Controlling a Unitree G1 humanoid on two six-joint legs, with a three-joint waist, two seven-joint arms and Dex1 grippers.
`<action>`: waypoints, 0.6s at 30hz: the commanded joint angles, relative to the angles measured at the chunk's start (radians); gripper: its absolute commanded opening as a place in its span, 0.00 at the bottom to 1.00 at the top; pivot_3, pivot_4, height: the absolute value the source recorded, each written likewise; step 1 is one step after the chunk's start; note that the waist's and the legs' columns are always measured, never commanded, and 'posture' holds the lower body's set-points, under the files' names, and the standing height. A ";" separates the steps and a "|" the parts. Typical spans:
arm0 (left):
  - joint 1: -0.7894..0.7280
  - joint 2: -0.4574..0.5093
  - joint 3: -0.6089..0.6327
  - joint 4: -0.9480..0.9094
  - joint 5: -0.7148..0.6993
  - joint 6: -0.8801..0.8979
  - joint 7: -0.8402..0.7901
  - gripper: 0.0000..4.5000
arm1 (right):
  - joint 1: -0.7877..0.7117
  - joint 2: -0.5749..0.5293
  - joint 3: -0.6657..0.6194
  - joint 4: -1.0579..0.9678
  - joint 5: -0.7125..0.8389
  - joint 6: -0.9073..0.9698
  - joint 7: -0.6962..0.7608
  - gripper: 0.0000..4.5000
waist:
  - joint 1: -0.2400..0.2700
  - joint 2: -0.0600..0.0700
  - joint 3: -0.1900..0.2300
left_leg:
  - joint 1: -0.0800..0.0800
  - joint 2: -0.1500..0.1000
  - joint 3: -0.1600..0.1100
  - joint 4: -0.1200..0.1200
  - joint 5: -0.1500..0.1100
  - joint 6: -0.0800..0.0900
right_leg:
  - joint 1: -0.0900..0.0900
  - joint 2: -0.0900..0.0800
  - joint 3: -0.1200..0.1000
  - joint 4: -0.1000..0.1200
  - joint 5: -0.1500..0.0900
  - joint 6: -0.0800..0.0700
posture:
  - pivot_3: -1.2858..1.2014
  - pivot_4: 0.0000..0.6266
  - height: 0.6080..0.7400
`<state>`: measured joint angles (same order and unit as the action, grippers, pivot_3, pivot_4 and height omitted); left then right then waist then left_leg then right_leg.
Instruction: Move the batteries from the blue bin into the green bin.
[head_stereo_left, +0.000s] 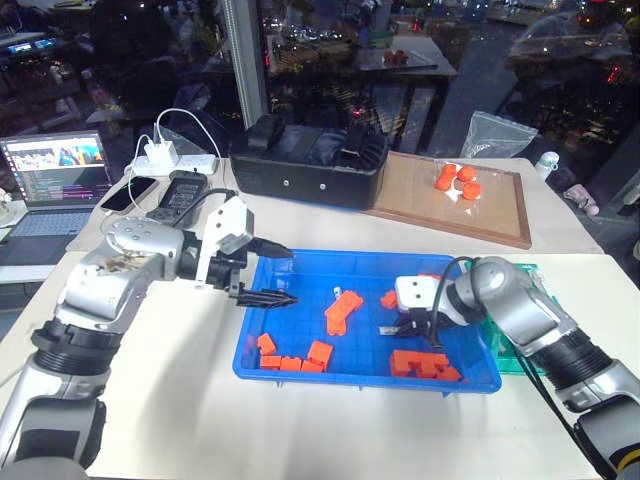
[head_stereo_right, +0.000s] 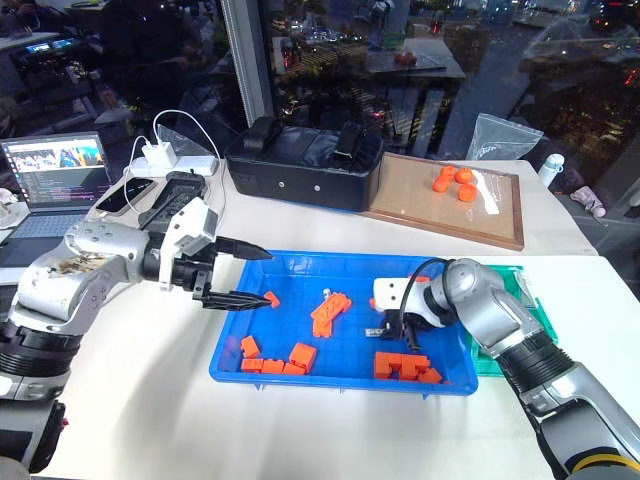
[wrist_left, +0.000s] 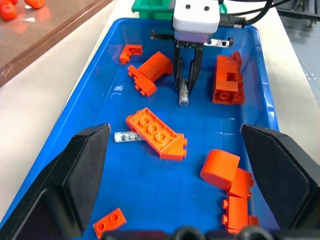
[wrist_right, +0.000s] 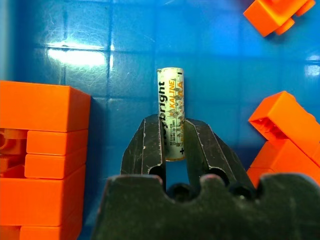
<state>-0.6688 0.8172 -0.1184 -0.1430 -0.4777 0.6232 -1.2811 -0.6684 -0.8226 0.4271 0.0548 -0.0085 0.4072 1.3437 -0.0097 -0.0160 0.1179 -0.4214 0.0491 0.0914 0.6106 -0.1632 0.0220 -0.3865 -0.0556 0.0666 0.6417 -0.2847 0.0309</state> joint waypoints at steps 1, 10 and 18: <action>-0.019 0.009 0.035 -0.023 -0.028 0.004 -0.010 1.00 | -0.079 -0.117 -0.158 -0.060 0.068 0.103 0.044 0.05 | 0.002 0.001 0.001 | 0.000 0.000 0.000 0.000 0.000 0.000 | 0.000 0.000 0.000 0.000 0.000 0.000 | 0.52 0.24 1.00; -0.066 -0.051 0.044 0.011 -0.073 0.014 -0.008 1.00 | -0.018 -0.381 -0.296 -0.043 0.066 0.260 0.030 0.05 | 0.011 0.001 0.000 | 0.000 0.000 0.002 -0.001 0.000 0.000 | 0.000 -0.001 0.000 -0.001 0.000 -0.001 | 0.52 0.24 1.00; -0.129 -0.109 0.055 0.045 -0.098 0.026 0.016 1.00 | 0.109 -0.363 -0.302 -0.002 0.042 0.291 -0.085 0.05 | -0.002 0.002 0.000 | 0.001 0.000 0.000 -0.001 0.000 0.000 | 0.000 -0.001 0.001 0.000 0.000 0.000 | 0.52 0.24 1.00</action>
<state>-0.7735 0.7078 -0.0977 -0.0946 -0.5531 0.6417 -1.2716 -0.5589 -1.1733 0.1432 0.0412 0.0547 0.7191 1.2848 -0.0120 -0.0139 0.1177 -0.4206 0.0487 0.0915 0.6099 -0.1633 0.0220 -0.3865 -0.0564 0.0683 0.6413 -0.2850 0.0306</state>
